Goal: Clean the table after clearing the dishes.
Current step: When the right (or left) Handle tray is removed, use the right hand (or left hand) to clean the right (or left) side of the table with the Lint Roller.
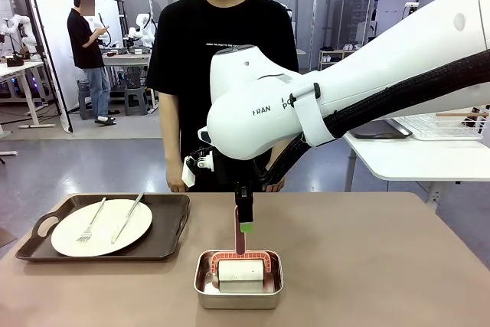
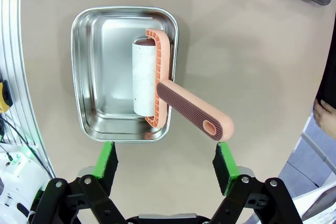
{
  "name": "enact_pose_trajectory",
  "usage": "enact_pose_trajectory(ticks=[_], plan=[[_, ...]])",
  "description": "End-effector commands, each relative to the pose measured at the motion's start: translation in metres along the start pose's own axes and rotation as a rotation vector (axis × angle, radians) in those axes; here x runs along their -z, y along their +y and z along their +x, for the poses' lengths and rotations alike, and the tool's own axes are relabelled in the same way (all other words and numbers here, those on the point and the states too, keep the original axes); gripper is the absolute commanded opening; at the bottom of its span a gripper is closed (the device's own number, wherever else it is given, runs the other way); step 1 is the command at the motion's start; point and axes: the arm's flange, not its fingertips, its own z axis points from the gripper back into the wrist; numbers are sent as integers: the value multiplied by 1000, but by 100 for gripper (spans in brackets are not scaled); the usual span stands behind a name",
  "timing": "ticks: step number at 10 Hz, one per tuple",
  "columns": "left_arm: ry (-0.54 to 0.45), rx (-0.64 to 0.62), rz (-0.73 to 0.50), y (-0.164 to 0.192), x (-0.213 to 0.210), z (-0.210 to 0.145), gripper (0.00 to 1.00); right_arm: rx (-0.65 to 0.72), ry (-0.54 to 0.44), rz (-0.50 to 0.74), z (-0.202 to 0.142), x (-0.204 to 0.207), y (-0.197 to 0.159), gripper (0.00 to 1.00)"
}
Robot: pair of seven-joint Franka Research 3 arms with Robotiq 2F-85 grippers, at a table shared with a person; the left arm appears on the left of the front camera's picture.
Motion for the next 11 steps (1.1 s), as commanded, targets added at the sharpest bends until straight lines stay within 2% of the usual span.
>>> enact_pose_trajectory(ticks=[1,2,3,5,7,9,11], plan=[[-4,1,-2,0,-2,-2,100,-6,4,4,2,-1,3,92],[-4,1,-2,0,-2,-2,100,0,0,0,0,0,0,90],[-4,1,-2,0,-2,-2,100,134,-159,-2,-24,-33,-6,93],[-4,1,-2,0,-2,-2,100,319,-377,94,-80,-69,-6,93],[-4,1,-2,0,-2,-2,100,496,-544,173,-150,-81,-7,93],[-4,1,-2,0,-2,-2,100,734,-740,298,-234,-75,-2,93],[-4,1,-2,0,-2,-2,100,802,-934,511,-311,-53,13,93]])
